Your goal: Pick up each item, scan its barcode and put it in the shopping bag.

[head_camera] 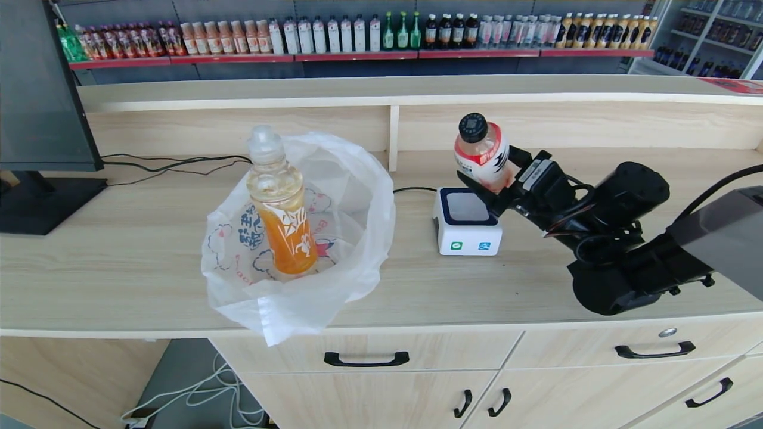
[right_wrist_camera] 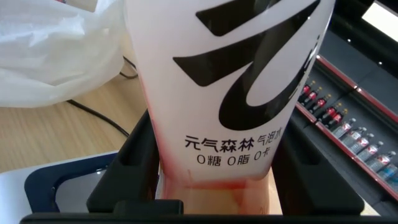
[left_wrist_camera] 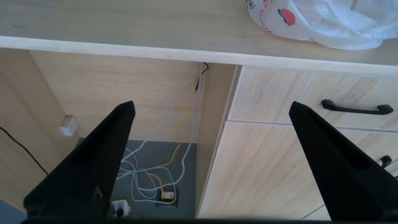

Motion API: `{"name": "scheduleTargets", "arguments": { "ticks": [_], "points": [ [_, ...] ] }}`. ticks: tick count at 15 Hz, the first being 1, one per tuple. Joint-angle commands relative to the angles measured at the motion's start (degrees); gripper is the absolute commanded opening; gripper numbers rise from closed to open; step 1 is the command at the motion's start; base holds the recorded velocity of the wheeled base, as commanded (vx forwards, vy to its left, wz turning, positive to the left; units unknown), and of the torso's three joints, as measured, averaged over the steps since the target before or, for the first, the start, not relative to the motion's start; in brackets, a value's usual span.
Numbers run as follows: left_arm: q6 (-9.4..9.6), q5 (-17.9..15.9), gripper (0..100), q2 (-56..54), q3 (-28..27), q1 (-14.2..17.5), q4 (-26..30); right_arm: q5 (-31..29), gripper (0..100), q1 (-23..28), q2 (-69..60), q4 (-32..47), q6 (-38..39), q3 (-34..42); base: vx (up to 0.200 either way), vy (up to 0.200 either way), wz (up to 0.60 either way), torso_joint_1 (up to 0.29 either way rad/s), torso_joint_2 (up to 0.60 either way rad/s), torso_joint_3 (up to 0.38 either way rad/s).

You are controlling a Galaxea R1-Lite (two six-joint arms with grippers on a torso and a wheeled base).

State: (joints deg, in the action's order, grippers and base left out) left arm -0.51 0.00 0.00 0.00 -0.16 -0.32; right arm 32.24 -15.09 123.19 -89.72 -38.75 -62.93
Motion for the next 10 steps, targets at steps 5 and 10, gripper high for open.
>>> {"name": "scheduleTargets", "arguments": {
  "ticks": [5, 10],
  "points": [
    [-0.1, 0.0, 100, 0.0, 0.0, 0.1, 0.1, -0.1, 0, -0.2, -0.3, -0.2, 0.0, 0.8, 0.0, 0.0, 0.0, 0.0, 0.0, 0.0],
    [-0.02, 0.0, 100, 0.0, 0.0, 0.0, 0.2, -2.3, 0, -0.4, -1.5, -0.3, 0.2, 4.2, 0.0, 0.0, 0.0, 0.0, 0.0, 0.0]
  ]
}}
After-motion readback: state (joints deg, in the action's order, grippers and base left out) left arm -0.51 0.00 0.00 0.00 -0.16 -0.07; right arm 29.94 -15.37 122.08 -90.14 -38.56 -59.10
